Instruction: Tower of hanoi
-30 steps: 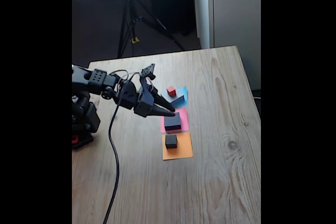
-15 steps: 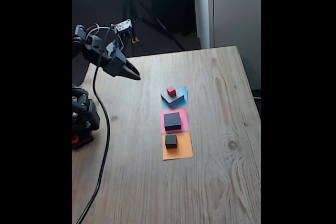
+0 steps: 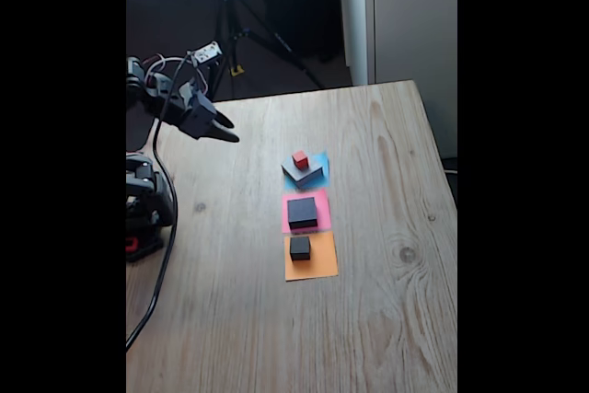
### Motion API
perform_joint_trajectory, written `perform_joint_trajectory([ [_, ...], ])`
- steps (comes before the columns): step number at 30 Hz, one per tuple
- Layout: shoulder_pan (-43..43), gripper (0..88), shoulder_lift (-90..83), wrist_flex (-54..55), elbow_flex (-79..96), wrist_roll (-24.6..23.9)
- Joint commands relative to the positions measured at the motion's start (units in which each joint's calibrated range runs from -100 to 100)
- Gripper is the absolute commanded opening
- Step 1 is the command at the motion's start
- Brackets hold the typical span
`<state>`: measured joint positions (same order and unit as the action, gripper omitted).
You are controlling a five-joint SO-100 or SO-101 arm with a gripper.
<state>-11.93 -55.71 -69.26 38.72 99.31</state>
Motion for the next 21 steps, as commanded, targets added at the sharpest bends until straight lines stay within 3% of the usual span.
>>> perform_joint_trajectory([
  [1, 0.3, 21.2, -1.5, 14.5, 9.2, 0.7],
  [7, 0.2, 21.7, -0.4, 42.1, 28.1, 0.7],
  [12, -0.6, 22.0, 2.6, 57.3, 35.6, 0.7],
  [16, -1.2, 24.1, 8.2, 79.9, 45.9, 0.7],
  [21, -2.3, 24.1, 16.8, 96.4, 51.9, 0.7],
])
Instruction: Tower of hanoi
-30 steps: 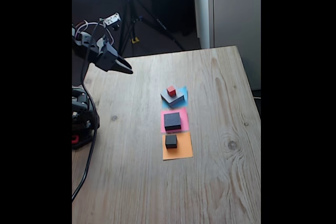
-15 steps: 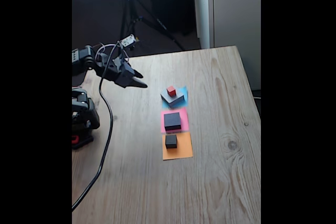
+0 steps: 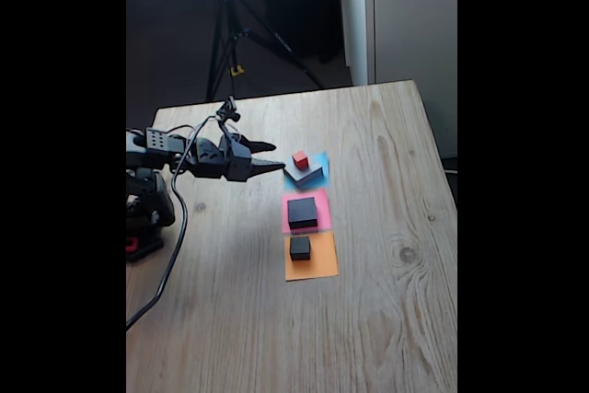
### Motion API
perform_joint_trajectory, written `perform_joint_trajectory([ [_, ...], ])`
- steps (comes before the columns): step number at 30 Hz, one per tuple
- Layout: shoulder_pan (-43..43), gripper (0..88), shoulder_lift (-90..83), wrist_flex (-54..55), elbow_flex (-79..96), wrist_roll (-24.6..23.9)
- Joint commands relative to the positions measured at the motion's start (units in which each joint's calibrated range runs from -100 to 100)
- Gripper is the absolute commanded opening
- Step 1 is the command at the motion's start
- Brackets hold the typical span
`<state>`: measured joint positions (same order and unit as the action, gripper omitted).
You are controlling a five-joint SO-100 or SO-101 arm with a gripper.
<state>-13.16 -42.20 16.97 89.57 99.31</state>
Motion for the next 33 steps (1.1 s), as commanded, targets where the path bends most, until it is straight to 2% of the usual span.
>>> perform_joint_trajectory([
  [1, -1.3, 24.1, 5.0, 12.8, 1.4, 0.7],
  [11, -1.6, 26.2, 22.8, 30.5, 0.2, 0.5],
  [20, -1.8, 30.4, 35.1, 35.4, -7.4, -1.3],
  [33, -3.8, 29.5, 50.4, 46.8, -13.6, 0.4],
])
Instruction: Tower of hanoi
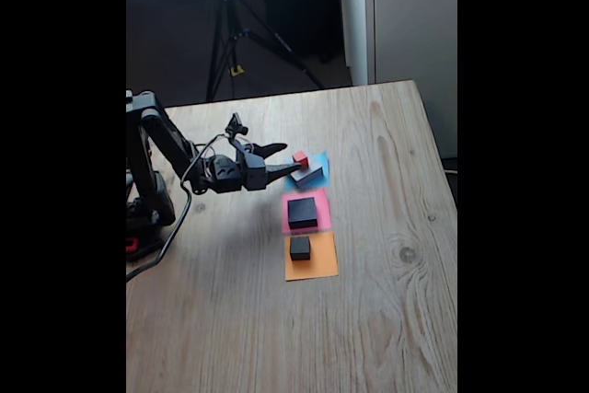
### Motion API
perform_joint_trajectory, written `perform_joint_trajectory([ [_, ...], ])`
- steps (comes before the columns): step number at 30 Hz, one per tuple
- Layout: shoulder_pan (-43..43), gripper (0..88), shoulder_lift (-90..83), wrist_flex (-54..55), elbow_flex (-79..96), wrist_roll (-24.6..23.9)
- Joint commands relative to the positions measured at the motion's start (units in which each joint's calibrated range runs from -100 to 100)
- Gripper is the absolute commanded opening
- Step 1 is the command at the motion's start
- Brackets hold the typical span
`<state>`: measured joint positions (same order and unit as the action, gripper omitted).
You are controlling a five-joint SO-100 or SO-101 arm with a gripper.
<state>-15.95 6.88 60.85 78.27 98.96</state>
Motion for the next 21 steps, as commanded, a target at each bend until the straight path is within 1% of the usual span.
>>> perform_joint_trajectory([
  [1, -1.2, 29.3, 2.2, 3.4, -2.6, 0.7],
  [9, -1.4, 29.0, 9.3, 5.6, -8.4, 0.9],
  [21, -4.0, 28.5, 12.9, 7.3, -10.0, -0.3],
])
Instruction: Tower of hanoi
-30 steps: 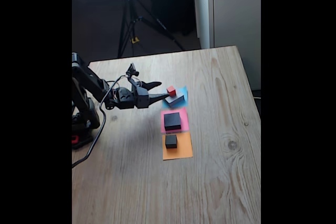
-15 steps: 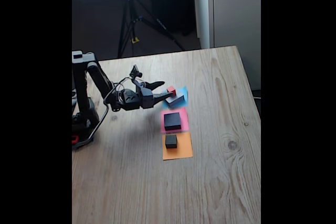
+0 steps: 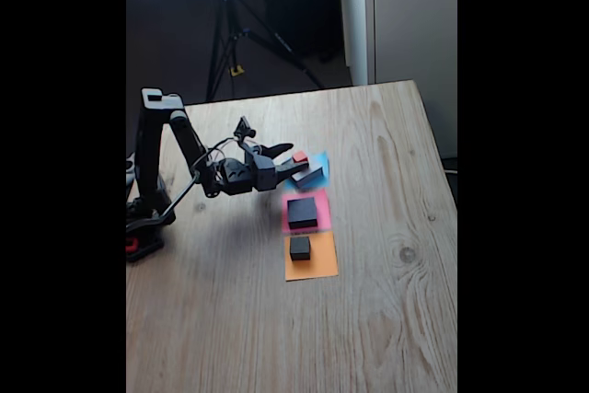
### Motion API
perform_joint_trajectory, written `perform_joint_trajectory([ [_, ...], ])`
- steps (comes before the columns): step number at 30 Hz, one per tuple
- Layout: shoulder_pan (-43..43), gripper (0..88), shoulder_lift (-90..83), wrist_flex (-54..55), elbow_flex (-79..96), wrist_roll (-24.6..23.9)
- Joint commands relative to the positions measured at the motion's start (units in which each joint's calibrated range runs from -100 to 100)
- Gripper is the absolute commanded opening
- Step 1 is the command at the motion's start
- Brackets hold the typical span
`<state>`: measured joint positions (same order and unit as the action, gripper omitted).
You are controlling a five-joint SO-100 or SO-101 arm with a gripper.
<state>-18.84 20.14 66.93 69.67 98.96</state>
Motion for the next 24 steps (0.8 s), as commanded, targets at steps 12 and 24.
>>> perform_joint_trajectory([
  [12, -1.3, 24.2, 1.3, 1.7, -2.8, -0.3],
  [24, -1.8, 20.4, 1.7, 2.3, -2.6, -0.3],
])
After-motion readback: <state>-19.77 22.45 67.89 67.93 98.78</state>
